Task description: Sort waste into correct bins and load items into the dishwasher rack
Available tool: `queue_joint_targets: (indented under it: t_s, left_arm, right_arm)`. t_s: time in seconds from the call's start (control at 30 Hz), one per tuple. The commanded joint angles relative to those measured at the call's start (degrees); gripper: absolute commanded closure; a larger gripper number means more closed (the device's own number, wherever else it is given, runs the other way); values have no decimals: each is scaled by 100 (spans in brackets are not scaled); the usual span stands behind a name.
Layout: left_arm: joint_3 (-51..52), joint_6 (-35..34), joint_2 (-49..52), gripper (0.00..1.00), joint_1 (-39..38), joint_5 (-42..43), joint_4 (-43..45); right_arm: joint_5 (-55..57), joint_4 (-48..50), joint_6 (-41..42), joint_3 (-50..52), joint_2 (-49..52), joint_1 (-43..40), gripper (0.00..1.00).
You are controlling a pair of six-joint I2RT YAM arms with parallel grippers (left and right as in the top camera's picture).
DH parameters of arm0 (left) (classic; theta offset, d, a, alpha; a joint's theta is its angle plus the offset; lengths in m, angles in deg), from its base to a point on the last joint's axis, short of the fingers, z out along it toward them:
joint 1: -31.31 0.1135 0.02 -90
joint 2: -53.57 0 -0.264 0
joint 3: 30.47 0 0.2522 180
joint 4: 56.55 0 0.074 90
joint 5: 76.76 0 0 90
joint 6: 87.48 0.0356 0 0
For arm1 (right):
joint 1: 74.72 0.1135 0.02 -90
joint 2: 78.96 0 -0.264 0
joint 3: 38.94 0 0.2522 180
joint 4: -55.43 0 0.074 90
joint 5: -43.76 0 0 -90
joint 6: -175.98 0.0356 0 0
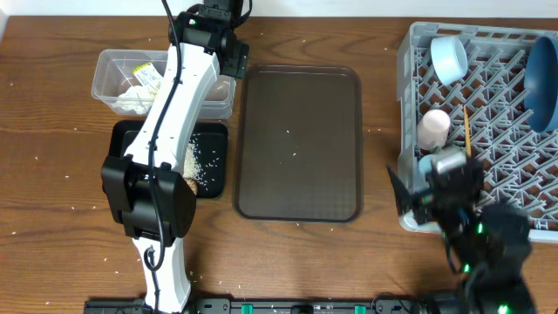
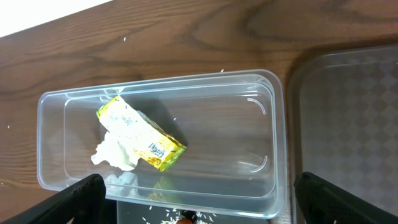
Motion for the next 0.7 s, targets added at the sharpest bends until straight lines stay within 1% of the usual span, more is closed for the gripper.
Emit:
queue_joint_targets:
  t_s: [0.0, 0.17, 0.4, 0.47, 0.67]
  left_arm:
    - [22, 7, 42, 2, 4, -72, -17]
    - [22, 7, 42, 2, 2, -72, -17]
    - [22, 7, 42, 2, 4, -72, -17]
    - [22, 7, 42, 2, 4, -72, -17]
    - [22, 7, 42, 2, 4, -72, -17]
  right_arm:
    - [-74, 155, 337, 737, -767, -214, 1]
    - [-72, 551, 315, 1646, -1602, -299, 1]
    - [-74, 1451, 297, 2789, -2293, -297, 1]
    - [-74, 1687, 319, 2874, -2391, -295, 1]
    - [44, 1847, 254, 2970, -2389, -299, 1]
